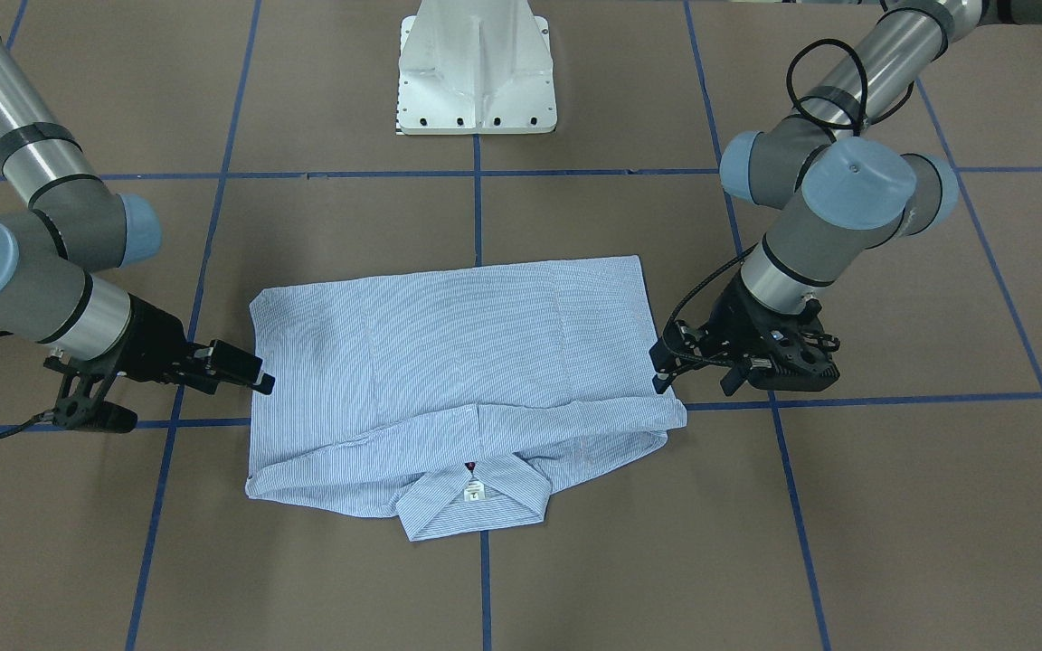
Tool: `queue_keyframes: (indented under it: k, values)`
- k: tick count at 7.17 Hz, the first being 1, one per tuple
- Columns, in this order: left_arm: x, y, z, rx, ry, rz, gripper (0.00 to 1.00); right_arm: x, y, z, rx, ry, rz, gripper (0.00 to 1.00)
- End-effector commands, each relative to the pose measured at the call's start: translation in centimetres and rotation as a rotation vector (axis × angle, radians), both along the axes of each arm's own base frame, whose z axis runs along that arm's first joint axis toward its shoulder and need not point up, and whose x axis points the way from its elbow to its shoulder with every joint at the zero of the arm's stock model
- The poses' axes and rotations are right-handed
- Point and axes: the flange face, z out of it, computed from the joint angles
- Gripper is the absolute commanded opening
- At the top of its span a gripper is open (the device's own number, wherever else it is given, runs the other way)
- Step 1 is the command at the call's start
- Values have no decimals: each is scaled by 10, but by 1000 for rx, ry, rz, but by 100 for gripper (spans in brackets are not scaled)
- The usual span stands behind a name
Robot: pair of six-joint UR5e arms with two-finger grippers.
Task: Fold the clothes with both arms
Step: 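Move the right gripper to the folded shirt's side edge and grasp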
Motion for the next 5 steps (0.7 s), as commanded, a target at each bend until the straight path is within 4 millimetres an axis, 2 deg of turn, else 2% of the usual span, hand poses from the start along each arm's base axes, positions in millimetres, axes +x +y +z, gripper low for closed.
queue_keyframes:
  k: [1,2,3,5]
  values:
    - [-5,4,-8,-21,16,-9,99,-11,54,24,-10,13,-61,100]
    - [-5,5,-10,-22,19,-12,99,-16,70,34,-21,23,-80,100]
    - [-5,6,-11,-20,21,-10,99,-25,79,34,-18,23,-101,100]
    - [-7,7,-15,-17,26,-12,99,-28,95,36,-17,22,-124,99]
